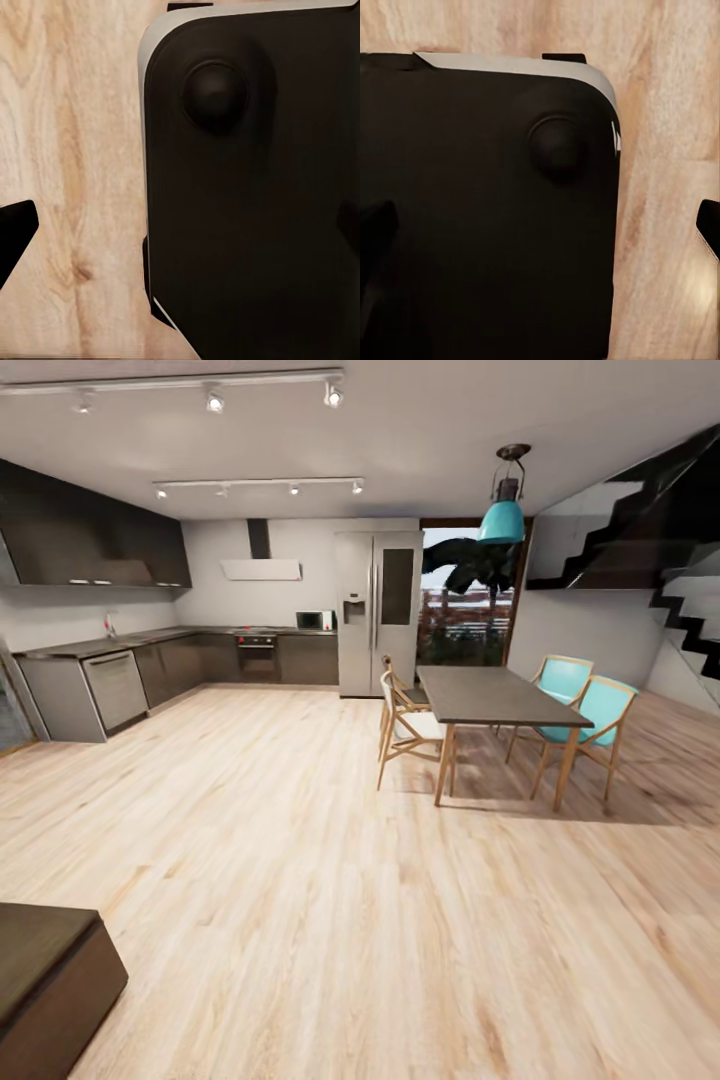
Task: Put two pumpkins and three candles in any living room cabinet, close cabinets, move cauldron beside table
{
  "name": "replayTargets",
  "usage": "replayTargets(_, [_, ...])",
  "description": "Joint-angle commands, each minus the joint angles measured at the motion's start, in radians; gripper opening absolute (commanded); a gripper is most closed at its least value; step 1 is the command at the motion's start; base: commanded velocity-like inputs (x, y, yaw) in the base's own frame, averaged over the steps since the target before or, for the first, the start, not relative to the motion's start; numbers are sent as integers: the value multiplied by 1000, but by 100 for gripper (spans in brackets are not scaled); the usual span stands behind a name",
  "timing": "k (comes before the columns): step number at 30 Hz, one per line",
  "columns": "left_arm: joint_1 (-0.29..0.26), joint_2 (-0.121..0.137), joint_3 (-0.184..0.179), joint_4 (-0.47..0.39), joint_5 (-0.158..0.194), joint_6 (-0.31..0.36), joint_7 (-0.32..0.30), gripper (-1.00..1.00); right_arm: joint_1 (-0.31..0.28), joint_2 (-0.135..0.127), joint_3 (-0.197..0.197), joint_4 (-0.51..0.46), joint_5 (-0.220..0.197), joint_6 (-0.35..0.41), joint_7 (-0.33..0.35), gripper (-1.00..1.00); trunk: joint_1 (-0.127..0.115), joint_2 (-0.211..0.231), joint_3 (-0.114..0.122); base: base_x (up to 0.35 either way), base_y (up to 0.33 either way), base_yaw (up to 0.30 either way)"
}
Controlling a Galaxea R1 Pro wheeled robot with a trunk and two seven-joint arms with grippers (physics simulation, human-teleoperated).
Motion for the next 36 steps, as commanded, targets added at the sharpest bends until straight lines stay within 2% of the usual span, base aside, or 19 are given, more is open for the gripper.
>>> replayTargets(1, [1, 0, -1, -2, 0, 1, 0, 100, -1, 0, 0, 1, 0, -4, 0, 100, 0, 0, -1, 0, 0, 274])
replayTargets(18, [1, 0, 1, -2, 0, 1, 0, 100, -1, 0, 5, 1, 6, -8, 0, 100, 0, 0, -1, 0, 0, 274])
replayTargets(36, [1, 0, -1, -2, 0, 1, 0, 100, -1, 2, 6, 1, 8, -50, -1, 100, 0, 0, -1, 0, 0, 274])
